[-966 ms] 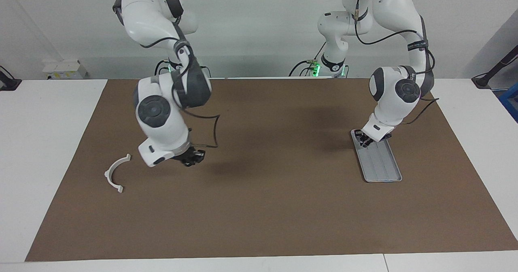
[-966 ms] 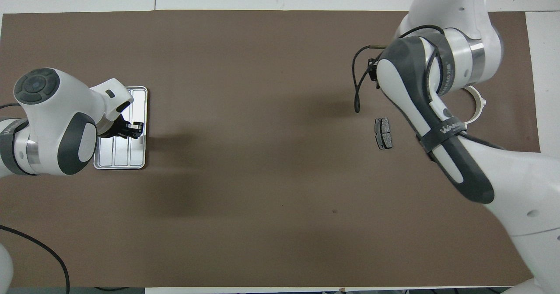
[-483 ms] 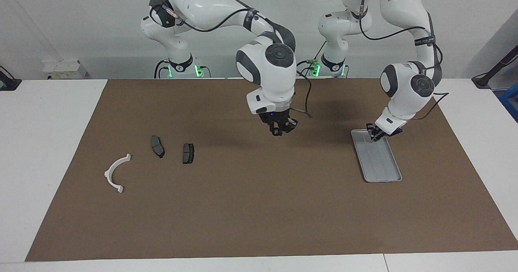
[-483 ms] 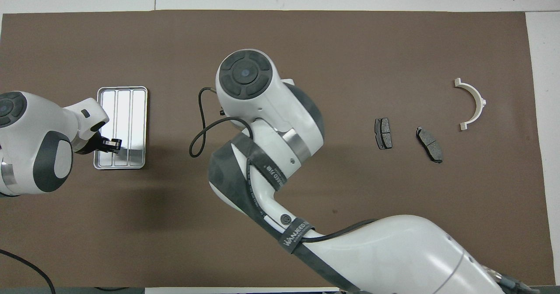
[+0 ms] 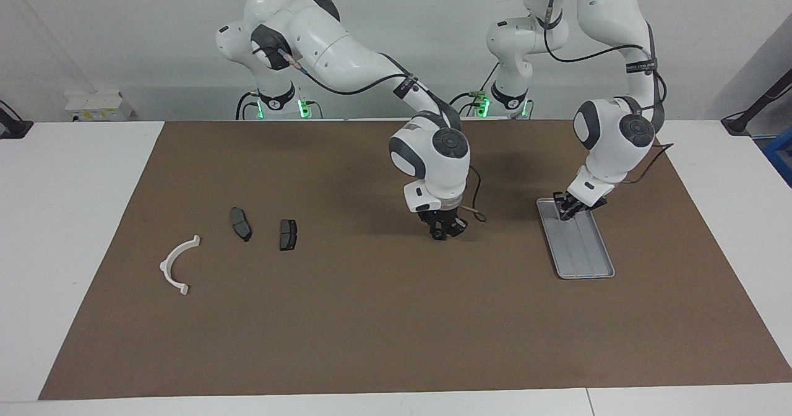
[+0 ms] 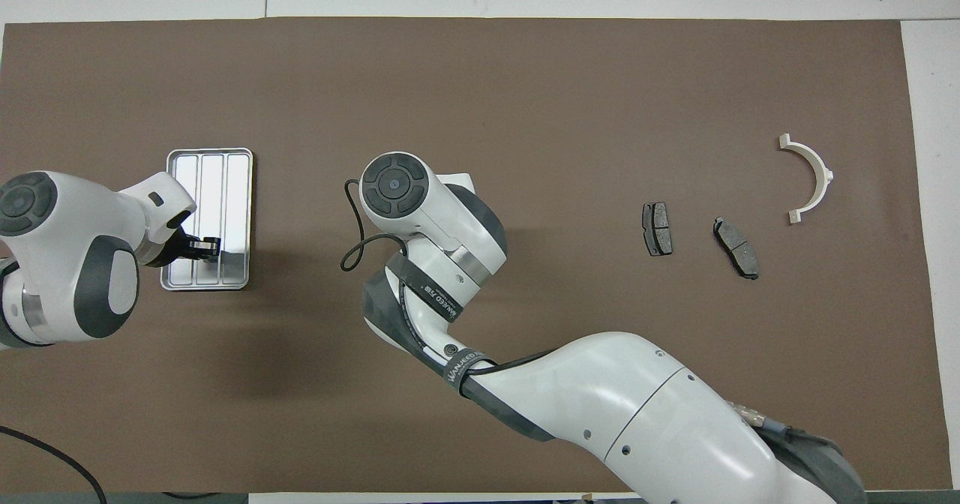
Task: Pick bearing gear from pile to tray
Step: 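Set the second dark gear down mid-table with the right gripper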
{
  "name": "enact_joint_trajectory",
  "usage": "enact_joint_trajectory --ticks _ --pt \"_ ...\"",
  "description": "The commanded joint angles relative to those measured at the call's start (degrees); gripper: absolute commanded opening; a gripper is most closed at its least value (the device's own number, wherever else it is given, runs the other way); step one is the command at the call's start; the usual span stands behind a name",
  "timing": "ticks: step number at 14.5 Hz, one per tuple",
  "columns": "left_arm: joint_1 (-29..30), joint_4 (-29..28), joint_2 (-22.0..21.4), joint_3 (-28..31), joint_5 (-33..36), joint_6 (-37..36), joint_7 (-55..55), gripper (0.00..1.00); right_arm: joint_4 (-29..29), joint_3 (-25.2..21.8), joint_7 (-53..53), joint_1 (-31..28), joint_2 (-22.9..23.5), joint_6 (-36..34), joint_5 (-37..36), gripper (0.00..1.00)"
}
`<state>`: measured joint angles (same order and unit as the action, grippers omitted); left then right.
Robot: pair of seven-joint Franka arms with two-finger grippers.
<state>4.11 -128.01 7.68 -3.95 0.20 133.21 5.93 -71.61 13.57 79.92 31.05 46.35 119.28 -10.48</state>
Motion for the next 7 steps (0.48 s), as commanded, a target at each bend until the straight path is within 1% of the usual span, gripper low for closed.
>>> enact_joint_trajectory --ticks 1,2,3,4,5,6,7 --pt "-0.4 -2.6 -2.3 0.3 -2.2 1.8 -1.4 0.17 -0.3 0.3 0.8 -0.6 0.0 0.2 -1.4 0.00" --pt "-0.4 -2.8 -2.3 0.2 -2.2 2.0 -1.5 0.36 -0.3 0.2 0.8 -0.6 0.0 0.2 -1.3 0.00" --pt "-0.4 -2.7 -2.3 0.2 -2.2 1.9 -1.5 0.63 -0.3 0.1 0.8 -1.0 0.0 0.2 -1.6 0.58" --pt "-0.5 -2.3 -2.2 0.1 -2.2 1.5 -1.5 0.82 -0.1 0.1 0.5 -1.2 0.0 -1.0 -2.3 1.00" --pt "-0.4 -1.6 -2.0 0.0 -2.3 1.0 -1.5 0.94 0.0 0.1 0.4 -1.6 -0.2 -1.8 -2.4 1.00" --pt "-0.5 -0.3 -1.7 -0.2 -2.3 0.7 -1.6 1.00 0.4 0.1 0.1 -2.7 -0.6 -3.3 -2.4 1.00" --pt "-2.3 1.9 -1.4 -0.3 -3.4 -0.1 -3.6 1.00 1.3 0.1 -0.3 -4.1 -1.0 -3.7 -2.0 1.00"
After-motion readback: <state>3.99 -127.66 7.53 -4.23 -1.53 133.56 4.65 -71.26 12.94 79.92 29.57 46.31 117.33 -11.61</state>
